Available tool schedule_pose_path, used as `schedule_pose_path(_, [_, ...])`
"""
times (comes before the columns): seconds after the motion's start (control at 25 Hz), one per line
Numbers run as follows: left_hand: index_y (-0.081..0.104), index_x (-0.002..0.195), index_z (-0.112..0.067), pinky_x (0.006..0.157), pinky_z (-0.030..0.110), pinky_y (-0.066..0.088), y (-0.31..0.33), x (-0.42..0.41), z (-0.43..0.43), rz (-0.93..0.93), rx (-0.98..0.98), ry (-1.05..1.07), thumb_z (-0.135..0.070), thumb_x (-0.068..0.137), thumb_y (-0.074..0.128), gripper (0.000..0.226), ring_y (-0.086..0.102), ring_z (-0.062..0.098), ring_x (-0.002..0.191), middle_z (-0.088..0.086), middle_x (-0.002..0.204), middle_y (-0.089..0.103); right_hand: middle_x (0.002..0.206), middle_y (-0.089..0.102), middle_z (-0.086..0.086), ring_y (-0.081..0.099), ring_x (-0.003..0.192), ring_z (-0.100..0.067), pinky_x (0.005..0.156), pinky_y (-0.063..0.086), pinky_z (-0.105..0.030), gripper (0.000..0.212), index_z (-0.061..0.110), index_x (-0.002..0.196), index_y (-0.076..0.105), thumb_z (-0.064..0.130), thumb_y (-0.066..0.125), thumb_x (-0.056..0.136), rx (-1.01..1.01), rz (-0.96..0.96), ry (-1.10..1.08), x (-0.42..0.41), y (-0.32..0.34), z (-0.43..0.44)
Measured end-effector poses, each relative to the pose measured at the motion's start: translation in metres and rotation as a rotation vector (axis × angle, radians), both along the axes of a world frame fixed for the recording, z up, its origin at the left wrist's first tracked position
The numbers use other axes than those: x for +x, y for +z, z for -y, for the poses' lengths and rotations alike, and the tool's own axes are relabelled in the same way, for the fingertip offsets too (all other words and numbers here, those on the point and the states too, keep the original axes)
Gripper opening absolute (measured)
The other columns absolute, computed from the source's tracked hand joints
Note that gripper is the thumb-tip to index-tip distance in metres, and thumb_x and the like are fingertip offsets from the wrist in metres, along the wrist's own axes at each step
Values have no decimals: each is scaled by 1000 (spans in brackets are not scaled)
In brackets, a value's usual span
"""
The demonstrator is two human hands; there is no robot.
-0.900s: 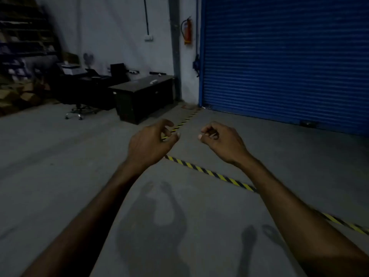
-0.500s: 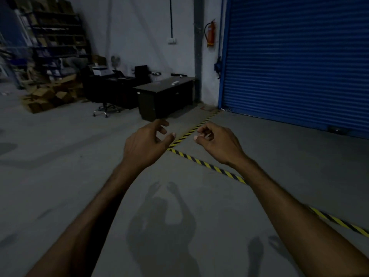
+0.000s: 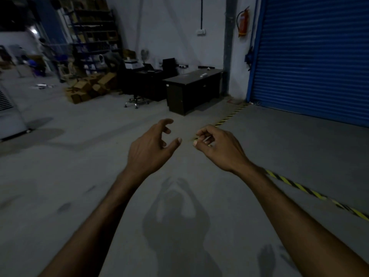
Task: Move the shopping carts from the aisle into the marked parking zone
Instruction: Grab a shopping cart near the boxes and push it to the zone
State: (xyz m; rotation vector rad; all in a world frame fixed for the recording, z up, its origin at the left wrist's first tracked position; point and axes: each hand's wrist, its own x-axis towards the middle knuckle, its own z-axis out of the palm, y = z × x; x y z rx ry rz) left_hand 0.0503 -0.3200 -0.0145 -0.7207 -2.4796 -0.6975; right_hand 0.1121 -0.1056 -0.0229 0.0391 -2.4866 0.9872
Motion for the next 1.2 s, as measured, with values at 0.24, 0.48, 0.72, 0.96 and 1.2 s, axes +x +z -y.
schedule_pose_path(0.24, [59, 122, -37, 63, 22, 45, -1, 43, 87, 79, -18, 194, -71, 92, 52, 46, 64, -6, 78, -20, 104, 69, 94, 65, 20, 63, 87, 1, 77, 57, -32, 24, 35, 107, 64, 47, 72, 88, 48, -16, 180, -7, -8, 80])
schedule_pose_path(0.48, [62, 110, -38, 61, 22, 45, -17, 98, 162, 113, -18, 489, -72, 92, 50, 40, 66, 1, 78, -20, 88, 69, 95, 66, 21, 63, 89, 2, 78, 58, -34, 25, 36, 105, 64, 53, 68, 87, 132, -7, 401, -10, -17, 149])
schedule_pose_path(0.72, [61, 110, -40, 62, 23, 45, -40, 169, 223, 146, 9, 761, -73, 92, 51, 39, 66, 0, 77, -22, 90, 69, 94, 67, 19, 64, 89, 2, 78, 58, -34, 26, 33, 104, 67, 52, 70, 87, 136, 4, 662, 4, -36, 228])
schedule_pose_path(0.96, [55, 121, -42, 61, 22, 46, -64, 249, 289, 123, 38, 977, -74, 92, 49, 43, 60, -6, 78, -22, 109, 65, 103, 66, 20, 62, 94, 1, 83, 57, -35, 31, 34, 112, 64, 52, 68, 88, 144, -1, 901, 39, -50, 322])
schedule_pose_path(1.2, [48, 135, -40, 69, 27, 46, -76, 326, 371, 45, 25, 1108, -65, 93, 58, 50, 60, 5, 111, -18, 130, 59, 108, 64, 20, 58, 99, -1, 86, 54, -33, 36, 37, 121, 57, 51, 67, 89, 186, -53, 1096, 86, -59, 437])
